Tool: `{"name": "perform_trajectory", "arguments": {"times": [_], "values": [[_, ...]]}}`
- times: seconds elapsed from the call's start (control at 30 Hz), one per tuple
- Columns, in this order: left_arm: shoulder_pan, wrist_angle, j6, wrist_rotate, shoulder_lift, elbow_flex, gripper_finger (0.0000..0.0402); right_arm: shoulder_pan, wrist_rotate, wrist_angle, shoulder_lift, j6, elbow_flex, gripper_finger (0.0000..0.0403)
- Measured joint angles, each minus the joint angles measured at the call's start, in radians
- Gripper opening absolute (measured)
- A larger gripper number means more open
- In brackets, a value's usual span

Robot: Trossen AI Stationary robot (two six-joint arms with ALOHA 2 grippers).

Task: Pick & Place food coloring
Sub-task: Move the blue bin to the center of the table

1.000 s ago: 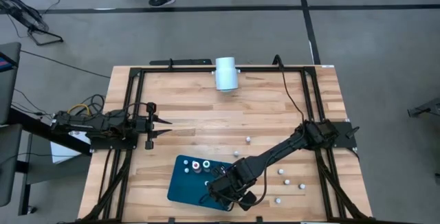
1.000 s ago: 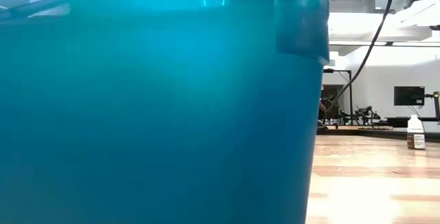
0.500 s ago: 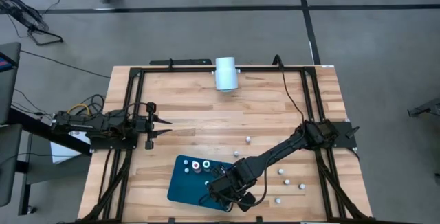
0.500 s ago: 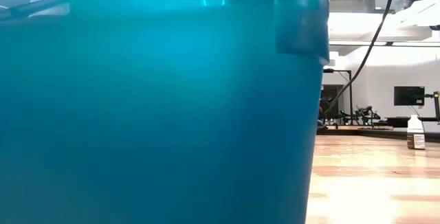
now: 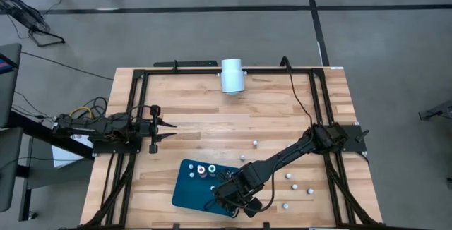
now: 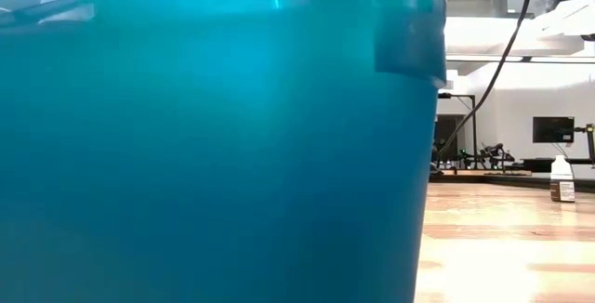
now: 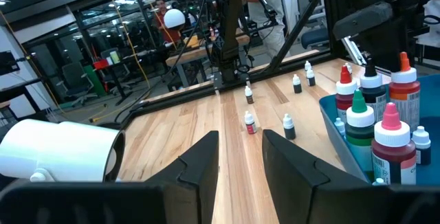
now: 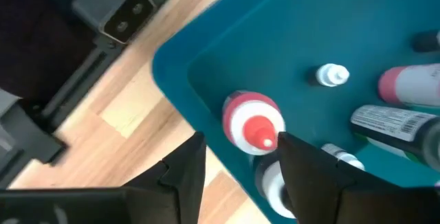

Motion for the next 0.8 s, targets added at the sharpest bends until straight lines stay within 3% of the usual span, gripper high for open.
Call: {"name": "perform_trajectory", "arguments": {"times": [0.37, 0.7, 0.8], "values": [[0.000, 0.000, 0.000, 0.000, 0.000, 0.000, 0.0105, 0.023, 0.163, 0.012, 0.000, -0.001, 0.044, 0.0175], [0.000, 0.000, 0.000, 0.000, 0.000, 0.000, 0.0105, 0.050, 0.146, -0.031, -0.002, 0.144, 0.185, 0.0171], [0.000, 0.000, 0.000, 0.000, 0.000, 0.000, 0.0105, 0.064, 0.047, -0.038, -0.002, 0.168, 0.185, 0.0153]]}}
